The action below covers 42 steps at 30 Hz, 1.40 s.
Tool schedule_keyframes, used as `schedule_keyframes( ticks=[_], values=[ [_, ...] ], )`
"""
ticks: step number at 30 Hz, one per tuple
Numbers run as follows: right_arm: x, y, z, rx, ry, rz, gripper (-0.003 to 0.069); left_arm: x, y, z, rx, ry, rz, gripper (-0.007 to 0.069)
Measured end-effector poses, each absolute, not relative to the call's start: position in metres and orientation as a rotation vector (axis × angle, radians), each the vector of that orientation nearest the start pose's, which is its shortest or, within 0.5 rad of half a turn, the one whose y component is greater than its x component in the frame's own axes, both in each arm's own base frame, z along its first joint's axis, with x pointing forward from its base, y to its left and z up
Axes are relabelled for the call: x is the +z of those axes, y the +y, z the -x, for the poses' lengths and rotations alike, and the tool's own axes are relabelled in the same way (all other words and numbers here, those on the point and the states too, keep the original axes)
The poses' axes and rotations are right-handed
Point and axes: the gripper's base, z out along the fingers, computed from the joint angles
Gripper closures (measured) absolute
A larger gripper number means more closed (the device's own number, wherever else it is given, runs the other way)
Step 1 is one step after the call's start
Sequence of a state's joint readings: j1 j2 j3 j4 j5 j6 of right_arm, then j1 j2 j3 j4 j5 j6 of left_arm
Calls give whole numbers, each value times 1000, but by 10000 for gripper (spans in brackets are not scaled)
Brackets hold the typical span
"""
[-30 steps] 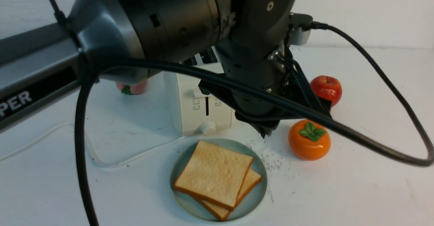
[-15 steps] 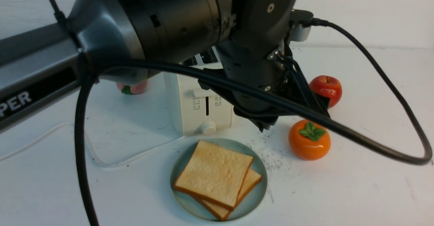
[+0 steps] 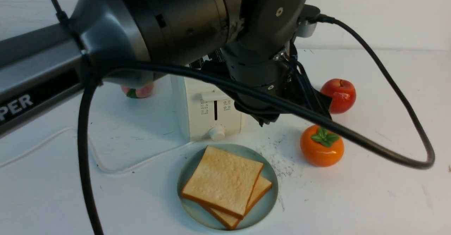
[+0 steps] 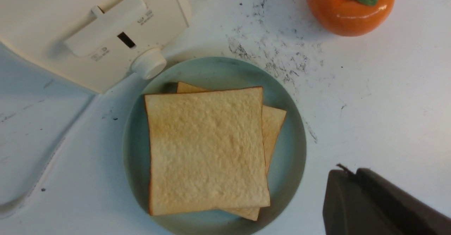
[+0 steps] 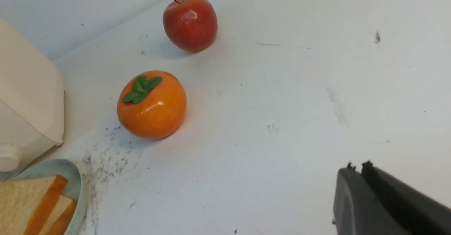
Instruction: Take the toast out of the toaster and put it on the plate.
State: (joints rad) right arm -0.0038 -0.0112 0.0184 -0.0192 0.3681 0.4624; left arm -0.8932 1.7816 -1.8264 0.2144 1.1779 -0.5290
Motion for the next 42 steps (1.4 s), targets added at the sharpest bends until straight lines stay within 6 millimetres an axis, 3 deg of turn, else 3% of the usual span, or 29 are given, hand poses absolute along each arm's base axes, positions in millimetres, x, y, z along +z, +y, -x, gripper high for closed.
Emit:
schedule_keyframes(
  ticks=[7, 15, 19, 23, 30, 35, 42],
  values=[
    [174, 2, -53, 332, 1834, -379, 616, 369, -291, -257, -241, 2542, -507, 606],
    [174, 2, -53, 334, 1836, -375, 601, 368, -283, -258, -104, 2553, -532, 605],
    [174, 2, -52, 334, 1837, -376, 595, 378, -276, -255, -103, 2522, -523, 603],
    [174, 2, -52, 326, 1844, -369, 589, 407, -260, -242, -169, 2470, -495, 604],
    [174, -1, -52, 158, 1865, -192, 580, 449, -230, -217, -268, 2377, -452, 601],
    [174, -1, -52, 139, 1867, -170, 573, 460, -221, -209, -300, 2350, -440, 599],
    [174, -1, -52, 138, 1867, -169, 566, 460, -221, -209, -302, 2350, -440, 599]
  ],
)
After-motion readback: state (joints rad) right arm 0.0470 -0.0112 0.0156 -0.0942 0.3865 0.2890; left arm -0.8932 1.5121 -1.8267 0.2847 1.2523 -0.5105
